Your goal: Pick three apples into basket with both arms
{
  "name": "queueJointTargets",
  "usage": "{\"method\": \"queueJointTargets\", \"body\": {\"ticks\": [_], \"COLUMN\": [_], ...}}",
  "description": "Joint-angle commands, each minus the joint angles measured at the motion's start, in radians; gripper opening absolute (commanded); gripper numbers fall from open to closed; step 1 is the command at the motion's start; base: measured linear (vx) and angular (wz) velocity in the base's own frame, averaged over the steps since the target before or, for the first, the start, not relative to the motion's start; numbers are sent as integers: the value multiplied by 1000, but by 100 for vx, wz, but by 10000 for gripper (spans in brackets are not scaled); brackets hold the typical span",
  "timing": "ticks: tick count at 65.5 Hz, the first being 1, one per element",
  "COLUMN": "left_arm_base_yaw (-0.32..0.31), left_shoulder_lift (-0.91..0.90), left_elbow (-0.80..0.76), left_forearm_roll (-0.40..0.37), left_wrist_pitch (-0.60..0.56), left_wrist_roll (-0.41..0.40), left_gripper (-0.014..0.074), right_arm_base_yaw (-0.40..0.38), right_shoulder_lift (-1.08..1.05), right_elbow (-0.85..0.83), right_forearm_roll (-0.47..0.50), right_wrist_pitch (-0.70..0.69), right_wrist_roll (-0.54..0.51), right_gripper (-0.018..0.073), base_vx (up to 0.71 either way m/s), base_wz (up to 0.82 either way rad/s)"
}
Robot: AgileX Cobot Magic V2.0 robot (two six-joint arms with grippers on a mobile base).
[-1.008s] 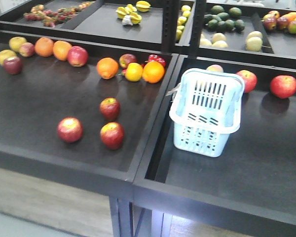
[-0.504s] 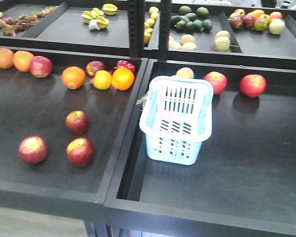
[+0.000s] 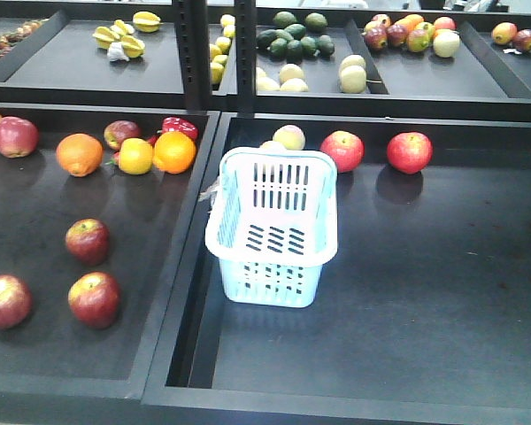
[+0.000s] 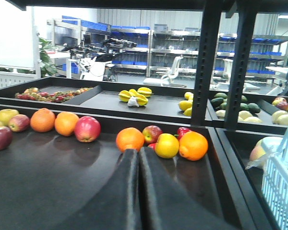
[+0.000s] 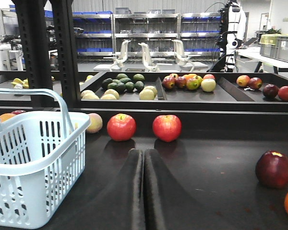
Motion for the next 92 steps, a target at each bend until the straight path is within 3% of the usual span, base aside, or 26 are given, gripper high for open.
{"method": "queueJointTargets", "body": {"ticks": [1, 92], "left_arm_base_yaw": [-6, -6], "left_shoulder_lift": [-15, -15], "left_elbow": [23, 23], "left_forearm_roll": [-8, -8], "left_wrist_pitch": [-71, -71], "left_wrist_roll": [-7, -7], "left_gripper": [-6, -6], "right_arm_base_yaw": [-7, -7], "right_shoulder_lift": [-10, -10], "right_elbow": [15, 15], "right_forearm_roll": [-6, -6], "right_wrist_pitch": [-74, -74], "right_wrist_roll": [-9, -9], "right_gripper": [-5, -5], "base_vx": [5, 3], "base_wz": [-12, -4]}}
